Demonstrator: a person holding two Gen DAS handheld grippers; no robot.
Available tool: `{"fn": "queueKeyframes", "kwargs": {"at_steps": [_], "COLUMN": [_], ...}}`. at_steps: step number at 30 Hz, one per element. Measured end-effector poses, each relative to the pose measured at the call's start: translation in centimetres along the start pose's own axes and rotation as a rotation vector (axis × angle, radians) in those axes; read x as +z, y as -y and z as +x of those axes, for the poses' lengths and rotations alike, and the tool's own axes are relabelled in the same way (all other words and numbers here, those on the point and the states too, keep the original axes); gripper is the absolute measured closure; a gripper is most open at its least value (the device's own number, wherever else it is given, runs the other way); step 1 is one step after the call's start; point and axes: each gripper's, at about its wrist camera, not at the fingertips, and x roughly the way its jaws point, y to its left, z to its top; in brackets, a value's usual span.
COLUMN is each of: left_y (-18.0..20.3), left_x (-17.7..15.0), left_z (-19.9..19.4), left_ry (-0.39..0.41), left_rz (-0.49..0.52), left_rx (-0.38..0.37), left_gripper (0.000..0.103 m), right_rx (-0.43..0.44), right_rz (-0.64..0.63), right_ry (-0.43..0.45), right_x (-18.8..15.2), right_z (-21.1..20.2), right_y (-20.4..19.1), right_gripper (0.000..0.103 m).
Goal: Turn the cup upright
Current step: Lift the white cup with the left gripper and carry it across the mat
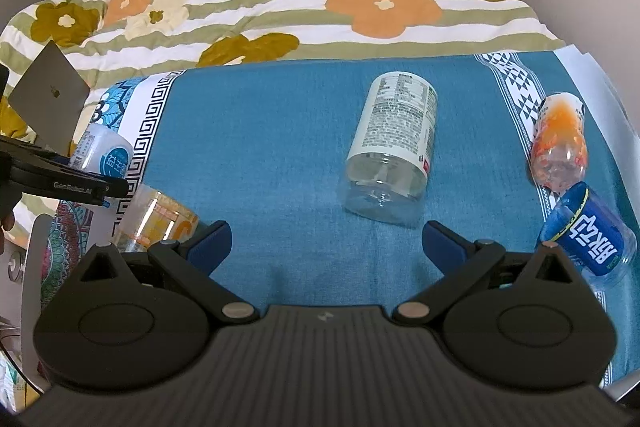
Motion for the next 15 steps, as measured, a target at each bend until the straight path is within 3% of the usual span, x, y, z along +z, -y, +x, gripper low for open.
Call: {"fn": "queueKeyframes", "kwargs": {"at_steps": [7, 15], "left_y": [-0.1, 2.8], "left_x": [-0.8, -2.6], "left_z": [-3.4, -8.5], "left_ry": [0.046, 0.127], "left_rz": [-0.068, -0.143], "left_rx": [0.01, 0.054], "left_gripper": [0.038, 0.038], "right_rx": [0.012, 0.04], "right_rz": [-0.012, -0.036], "right_ry": [0.025, 0.086], "right_x": [0.4, 0.6], "right_z": [-1.5, -4.5], "right_y": [0.1, 2.3], "right_gripper": [0.0, 0.0]}}
